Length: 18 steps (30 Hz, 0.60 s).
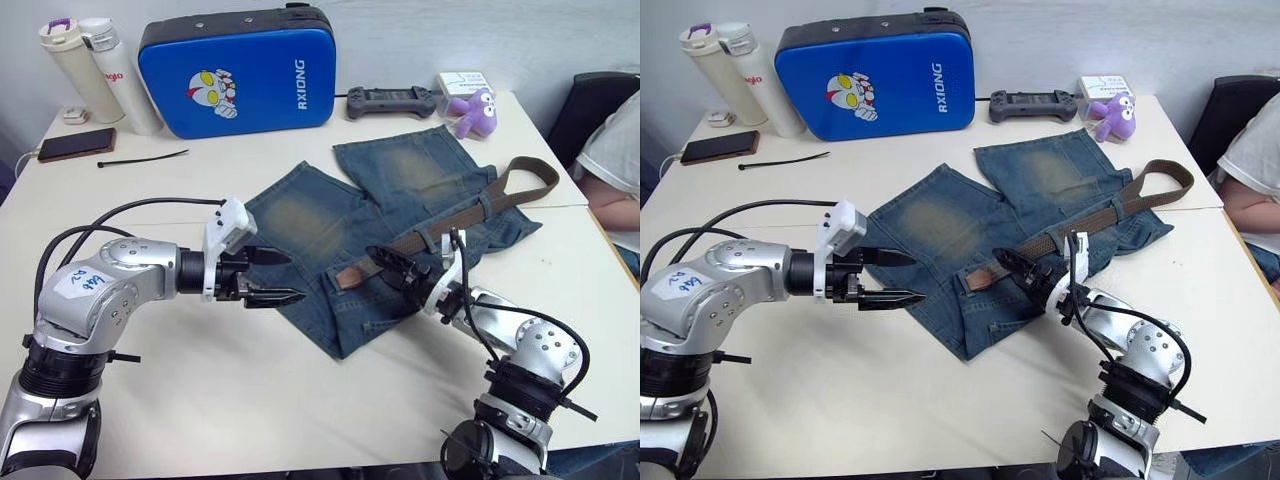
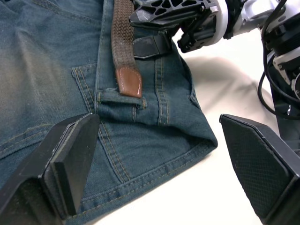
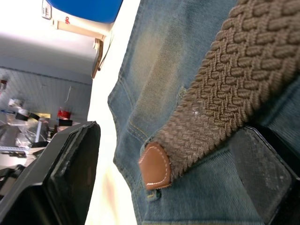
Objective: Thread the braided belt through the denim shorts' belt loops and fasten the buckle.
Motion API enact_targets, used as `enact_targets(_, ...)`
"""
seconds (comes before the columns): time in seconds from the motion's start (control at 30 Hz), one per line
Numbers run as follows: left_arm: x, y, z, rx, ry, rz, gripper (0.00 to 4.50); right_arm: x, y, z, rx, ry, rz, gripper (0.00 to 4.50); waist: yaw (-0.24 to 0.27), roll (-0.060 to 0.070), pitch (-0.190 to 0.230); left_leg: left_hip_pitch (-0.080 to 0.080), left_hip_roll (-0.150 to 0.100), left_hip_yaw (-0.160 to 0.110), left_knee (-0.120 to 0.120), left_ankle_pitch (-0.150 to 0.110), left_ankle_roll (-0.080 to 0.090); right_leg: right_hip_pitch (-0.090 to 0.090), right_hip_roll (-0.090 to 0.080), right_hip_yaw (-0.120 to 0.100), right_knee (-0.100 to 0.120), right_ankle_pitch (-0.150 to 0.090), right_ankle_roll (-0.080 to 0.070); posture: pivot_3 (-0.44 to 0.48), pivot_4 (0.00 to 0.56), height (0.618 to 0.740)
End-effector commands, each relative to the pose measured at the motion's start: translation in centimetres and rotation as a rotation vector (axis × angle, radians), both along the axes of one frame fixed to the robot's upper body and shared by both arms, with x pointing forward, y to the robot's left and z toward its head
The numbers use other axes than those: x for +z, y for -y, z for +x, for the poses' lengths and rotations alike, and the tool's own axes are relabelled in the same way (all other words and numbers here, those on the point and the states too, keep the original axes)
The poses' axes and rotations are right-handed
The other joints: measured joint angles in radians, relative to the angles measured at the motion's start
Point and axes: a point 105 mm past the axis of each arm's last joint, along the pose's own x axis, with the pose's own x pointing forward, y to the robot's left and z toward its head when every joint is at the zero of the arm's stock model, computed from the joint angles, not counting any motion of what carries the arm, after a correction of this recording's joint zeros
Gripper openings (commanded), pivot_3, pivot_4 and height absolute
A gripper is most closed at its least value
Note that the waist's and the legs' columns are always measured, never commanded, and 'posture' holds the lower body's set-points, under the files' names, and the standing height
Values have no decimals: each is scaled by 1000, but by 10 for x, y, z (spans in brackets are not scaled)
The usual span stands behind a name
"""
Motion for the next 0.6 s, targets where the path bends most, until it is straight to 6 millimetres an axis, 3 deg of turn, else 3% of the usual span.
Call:
enact_targets(0.03, 8, 3, -4, -28, 40, 1, 4500, -10, 4, 3, -38, -19, 10, 4446, 0, -1, 0, 0, 0, 0, 0, 0, 0, 0, 0, 0, 0, 0, 0, 0, 150, 739)
enact_targets(0.1, 7, 2, -5, -28, 40, 5, 4500, -9, 6, 3, -52, -15, 32, 4446, 0, -1, -1, 0, 0, 0, 0, 0, 0, 0, 0, 0, 0, 0, 0, 0, 150, 739)
enact_targets(0.2, 7, 1, -4, -29, 38, 7, 4500, -10, 9, 2, -59, -15, 41, 3730, 1, -1, -1, 0, 0, 0, 0, 0, 0, 0, 0, 0, 0, 0, 0, 0, 150, 739)
enact_targets(0.33, 5, 1, -6, -39, 33, 14, 4500, -11, 11, -2, -61, -13, 40, 1835, 2, -1, -1, 0, 0, 0, 0, 0, 0, 0, 0, 0, 0, 0, 0, 0, 150, 739)
enact_targets(0.47, 4, 1, -9, -57, 21, 6, 4500, 5, 18, -1, -97, 36, 99, 19, 1, -1, -1, 0, 0, 0, 0, 0, 0, 0, 0, 0, 0, 0, 0, 0, 150, 739)
enact_targets(0.6, 2, 0, -10, -59, 20, 13, 4500, 17, 28, 5, -165, 84, 56, 19, 2, -1, -1, 0, 0, 0, 0, 0, 1, 0, 0, 0, 0, 0, 0, 0, 150, 739)
